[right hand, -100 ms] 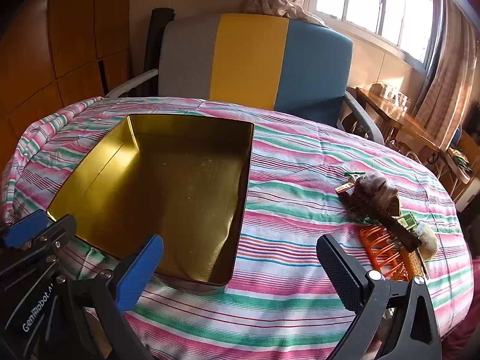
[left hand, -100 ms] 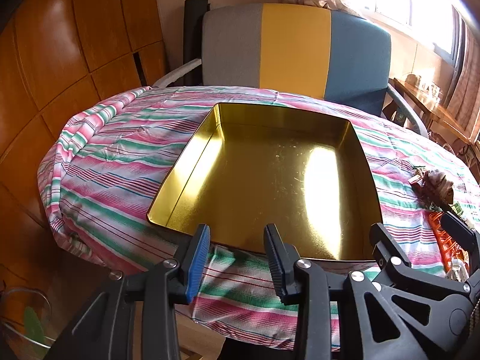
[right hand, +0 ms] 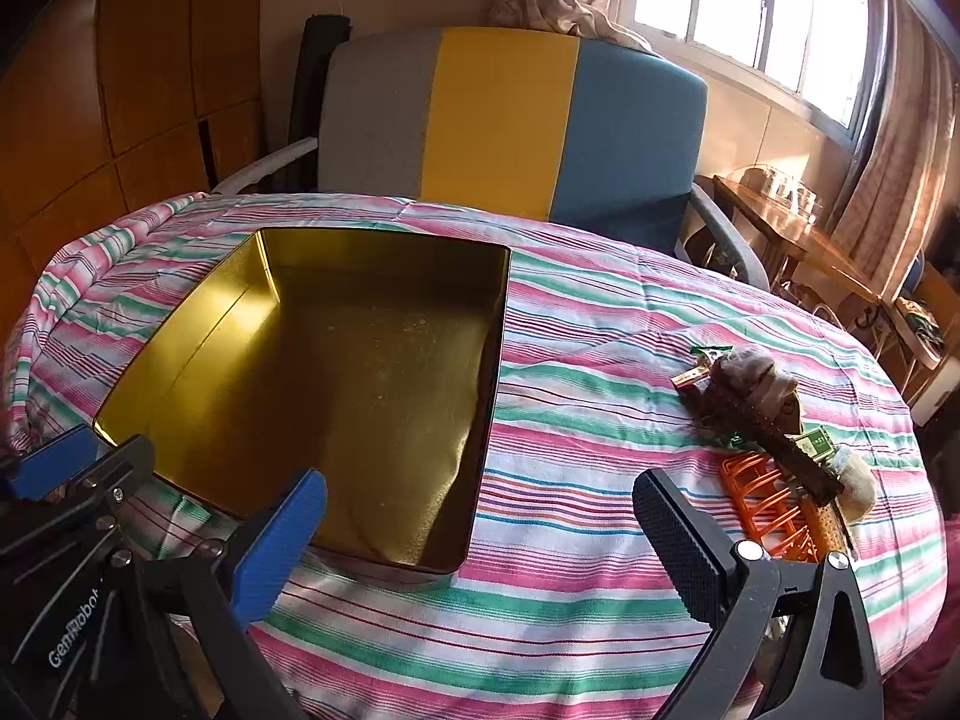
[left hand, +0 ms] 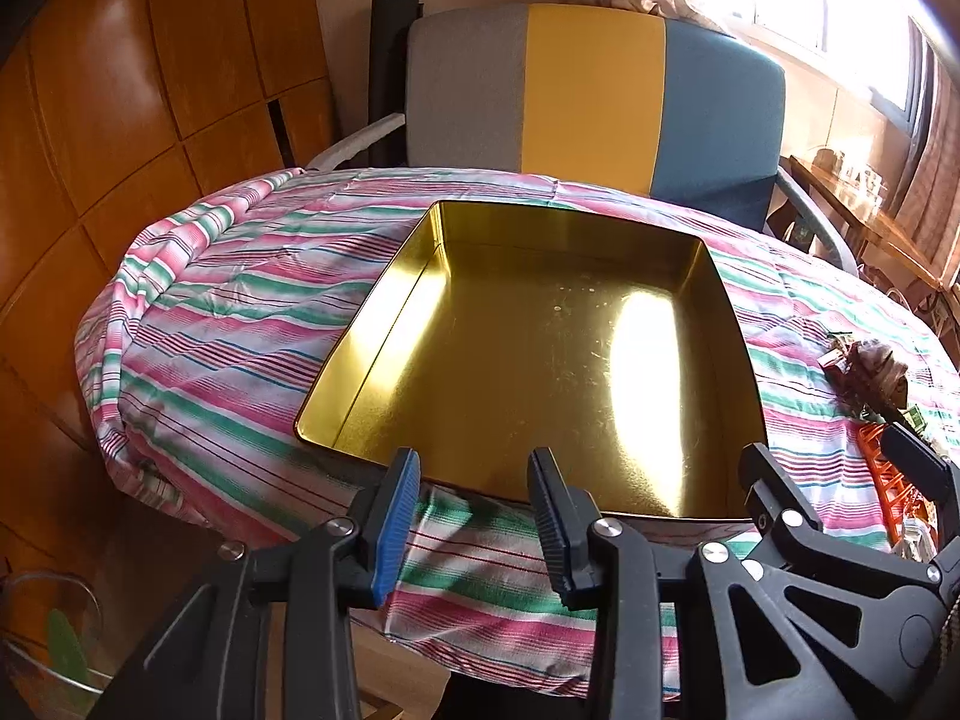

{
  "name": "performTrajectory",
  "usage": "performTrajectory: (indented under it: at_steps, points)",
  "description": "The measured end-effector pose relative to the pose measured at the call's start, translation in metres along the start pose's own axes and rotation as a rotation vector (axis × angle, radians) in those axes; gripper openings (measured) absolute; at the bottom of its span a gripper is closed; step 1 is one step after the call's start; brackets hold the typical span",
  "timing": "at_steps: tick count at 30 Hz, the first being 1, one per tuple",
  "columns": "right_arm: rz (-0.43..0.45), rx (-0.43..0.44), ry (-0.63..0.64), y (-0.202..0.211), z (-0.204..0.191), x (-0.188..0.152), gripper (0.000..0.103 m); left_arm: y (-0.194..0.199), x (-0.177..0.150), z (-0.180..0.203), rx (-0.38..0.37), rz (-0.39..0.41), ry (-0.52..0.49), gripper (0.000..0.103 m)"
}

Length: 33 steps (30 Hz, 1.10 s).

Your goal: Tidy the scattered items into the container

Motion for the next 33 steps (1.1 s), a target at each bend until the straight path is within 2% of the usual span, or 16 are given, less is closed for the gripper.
performTrajectory:
  at_steps: [9,14,21,26,30,33]
  points:
    - [-0.005,0.006,-0.006,0.003,0.000,-0.002,0.103,-0.003,-0.011,0.000,0.002,0.016,-0.012,0.038]
    - [0.002,-0.013,-0.030,0.003,0.014,-0.004,0.103,0.000,-0.007,0.016,-0.039,0.003,-0.038,0.038]
    - [-0.012,-0.078,-0.095,-0.001,0.057,-0.015,0.103,-0.005,-0.008,0.057,-0.180,-0.033,-0.103,0.038]
    - [-0.030,-0.124,-0.187,-0.001,0.112,-0.033,0.103,-0.013,-0.013,0.095,-0.350,-0.070,-0.133,0.038]
    - [-0.036,-0.090,-0.309,0.002,0.170,-0.059,0.103,-0.020,-0.021,0.133,-0.416,-0.122,-0.214,0.039]
    - [-0.074,-0.057,-0.410,-0.003,0.210,-0.085,0.103,-0.026,-0.031,0.163,-0.464,-0.171,-0.290,0.039]
Point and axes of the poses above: each gripper's, at about its wrist camera, not at the fingertips, and y roughly against the way its jaws point, z to its right, x to its top, the point moved 4 cm from there along -y, roughly the way its jaws point, and after that the axes turned 13 degrees about -x, right-handed, at the moved point
